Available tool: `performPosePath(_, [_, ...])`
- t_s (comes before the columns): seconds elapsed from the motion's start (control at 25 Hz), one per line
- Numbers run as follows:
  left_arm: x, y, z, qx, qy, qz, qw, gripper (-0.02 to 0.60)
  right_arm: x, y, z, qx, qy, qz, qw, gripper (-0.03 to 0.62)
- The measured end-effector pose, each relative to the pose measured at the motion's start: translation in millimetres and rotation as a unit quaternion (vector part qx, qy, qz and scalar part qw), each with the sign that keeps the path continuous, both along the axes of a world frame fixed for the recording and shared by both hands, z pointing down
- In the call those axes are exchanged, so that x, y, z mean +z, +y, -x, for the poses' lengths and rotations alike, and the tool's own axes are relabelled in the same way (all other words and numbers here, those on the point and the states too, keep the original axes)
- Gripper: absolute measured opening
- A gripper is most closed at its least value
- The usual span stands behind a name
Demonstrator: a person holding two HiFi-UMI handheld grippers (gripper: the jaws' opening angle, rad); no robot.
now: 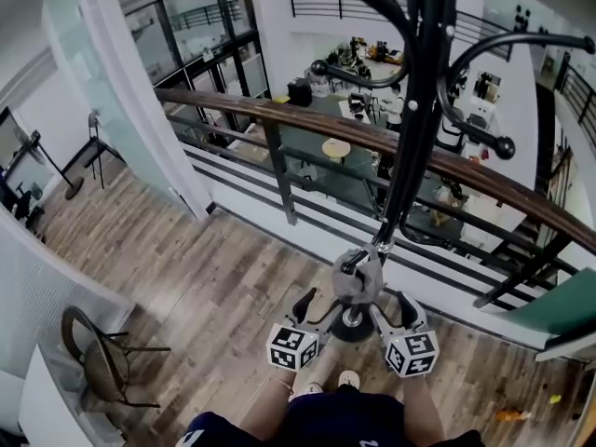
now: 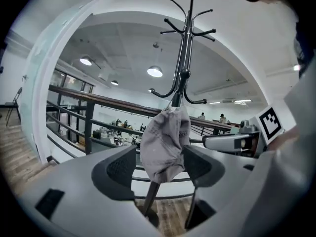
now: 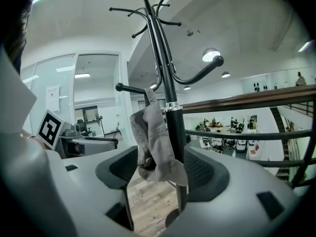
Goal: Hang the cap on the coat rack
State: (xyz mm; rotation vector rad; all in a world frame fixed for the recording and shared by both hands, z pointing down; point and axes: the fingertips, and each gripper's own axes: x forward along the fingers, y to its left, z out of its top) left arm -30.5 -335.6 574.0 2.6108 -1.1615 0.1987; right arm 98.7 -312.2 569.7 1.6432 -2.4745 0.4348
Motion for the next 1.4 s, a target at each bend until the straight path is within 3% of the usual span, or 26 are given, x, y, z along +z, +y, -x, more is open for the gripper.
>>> performPosePath(0.2, [14.5,22.4,20.7,-0.034,-0.005,0.000,0.9994,0.302,10.3,14.4,1.2,0.004,0.021,0.006,1.000,0.278])
performPosePath(0.52, [-1.2,28.7,27.6,-0.040,-0.013,-0.029,0.9987,0.288,1.3,16.3,9.7,0.002,0.050,-0.013,0.999,0.278])
performPosePath(0.64, [-12.3,29.1,28.0,-0.040,-0.015,-0.048,0.9979,0.222,-3.8,17.3,11.8,0.002,0.052,-0.023,0.998,0.231])
performPosePath(0.8, [-16.3,33.3,19.7,-0.012,0.012,-0.044,0.9989,0.078,-6.5,16.5,11.0,0.007,0.043,-0.027,0.999,0.170])
performPosePath(0.92, [-13.3,36.8,19.8,-0.015,0.015,-0.040,0.9990,0.023,-9.9,19.6,11.5,0.008,0.027,-0.031,0.999,0.056])
performPosePath(0.96, [-12.7,36.3,22.1,-0.022,0.016,-0.037,0.9989,0.013,-11.8,20.5,12.4,0.006,0.017,-0.033,0.999,0.009])
performPosePath(1.16, [-13.1,29.9,34.7,-0.046,0.010,-0.034,0.9983,0.003,-15.6,21.8,19.0,-0.005,0.020,-0.038,0.999,0.009])
performPosePath(1.4, [-16.7,33.3,30.8,-0.028,0.006,-0.042,0.9987,0.003,-13.8,19.5,11.7,0.024,0.066,-0.040,0.997,0.008])
